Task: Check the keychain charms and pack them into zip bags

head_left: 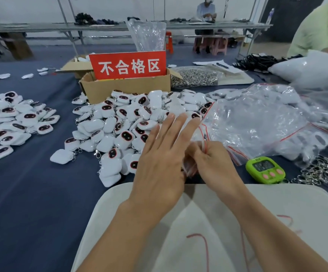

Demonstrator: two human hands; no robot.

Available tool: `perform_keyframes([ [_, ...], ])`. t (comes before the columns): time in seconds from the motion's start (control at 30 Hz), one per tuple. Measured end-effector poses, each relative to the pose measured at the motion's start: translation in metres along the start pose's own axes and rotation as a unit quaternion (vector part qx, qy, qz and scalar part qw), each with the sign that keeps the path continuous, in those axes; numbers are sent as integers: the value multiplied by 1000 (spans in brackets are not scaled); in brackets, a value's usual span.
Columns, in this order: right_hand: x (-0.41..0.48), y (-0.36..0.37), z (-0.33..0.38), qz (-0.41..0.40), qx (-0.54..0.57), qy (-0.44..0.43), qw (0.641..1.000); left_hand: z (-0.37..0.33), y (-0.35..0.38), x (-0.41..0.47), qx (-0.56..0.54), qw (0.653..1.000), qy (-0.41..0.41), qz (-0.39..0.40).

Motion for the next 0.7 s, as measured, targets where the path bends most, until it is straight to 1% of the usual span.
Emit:
perform_keyframes([
  [0.13,-3,5,-2,46,48,11,998,4,-4,-1,-7,1000,1,-27],
  [0.2,-4,4,-2,43,78,22,996,3,-12,-2,-17,998,5,-56],
  [0.27,-5,1,0,35,118,30,992,-1,-24,-4,-34,993,12,-109],
  [0.33,-6,-1,3,35,146,26,988,-1,-38,-5,-25,986,6,-167],
  [0.37,-5,-3,4,22,129,16,991,1,-45,-5,-4,980,-7,-197],
  [0.43,-5,-9,-1,-26,35,6,999,9,-59,-9,48,966,-50,-251],
  [0.5,-6,-11,-3,-56,-49,3,997,16,-68,-13,102,949,-97,-282],
  [0.57,-9,-7,-5,-34,-111,1,993,17,-72,-14,158,937,-115,-290],
  [0.63,-13,0,-8,23,-180,4,983,15,-66,-12,182,945,-92,-254],
  [0.7,-17,9,-5,78,-227,-10,971,12,-49,-8,178,968,-70,-164],
])
Point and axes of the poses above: each hand's wrist, its own x-axis towards the middle knuckle, its own y-axis out of the palm, z = x × y, the point moved 7 cm from there along x, towards the middle knuckle
